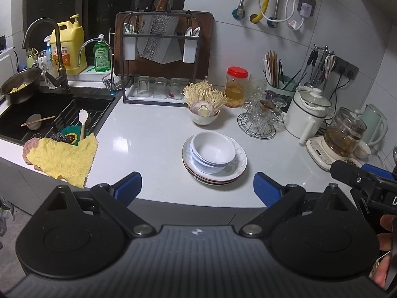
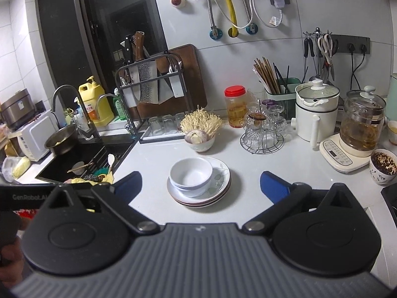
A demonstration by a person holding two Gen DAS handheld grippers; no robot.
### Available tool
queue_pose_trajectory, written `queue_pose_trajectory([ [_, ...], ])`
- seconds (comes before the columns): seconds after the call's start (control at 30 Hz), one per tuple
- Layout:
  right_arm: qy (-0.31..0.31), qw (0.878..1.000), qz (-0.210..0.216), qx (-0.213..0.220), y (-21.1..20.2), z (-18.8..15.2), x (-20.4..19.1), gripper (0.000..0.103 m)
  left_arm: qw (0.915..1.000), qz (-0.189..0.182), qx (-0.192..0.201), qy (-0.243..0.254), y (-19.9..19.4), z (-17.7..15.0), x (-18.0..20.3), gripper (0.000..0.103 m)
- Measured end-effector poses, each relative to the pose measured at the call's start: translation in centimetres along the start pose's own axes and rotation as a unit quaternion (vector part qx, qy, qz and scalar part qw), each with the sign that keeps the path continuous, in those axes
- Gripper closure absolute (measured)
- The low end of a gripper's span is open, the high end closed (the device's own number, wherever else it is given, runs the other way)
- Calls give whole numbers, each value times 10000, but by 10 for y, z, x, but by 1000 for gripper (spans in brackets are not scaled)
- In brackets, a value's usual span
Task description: Organize plates and bowls
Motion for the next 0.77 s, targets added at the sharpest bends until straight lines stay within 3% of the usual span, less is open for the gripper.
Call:
queue_pose_trajectory([
  [0.77, 156, 9995, -232, -138, 13, -4, 6, 0, 9996, -141, -173, 145, 25, 10, 0, 5],
])
Point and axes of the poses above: each gripper's, at about its wrist camera, not at the fingertips, and y roughly the way its jaws point, x to its right, z to its top, the point moved 7 cm from there along y, roughly the way its jaws point, and after that the axes turned 4 degrees about -y, right-handed, at the moved point
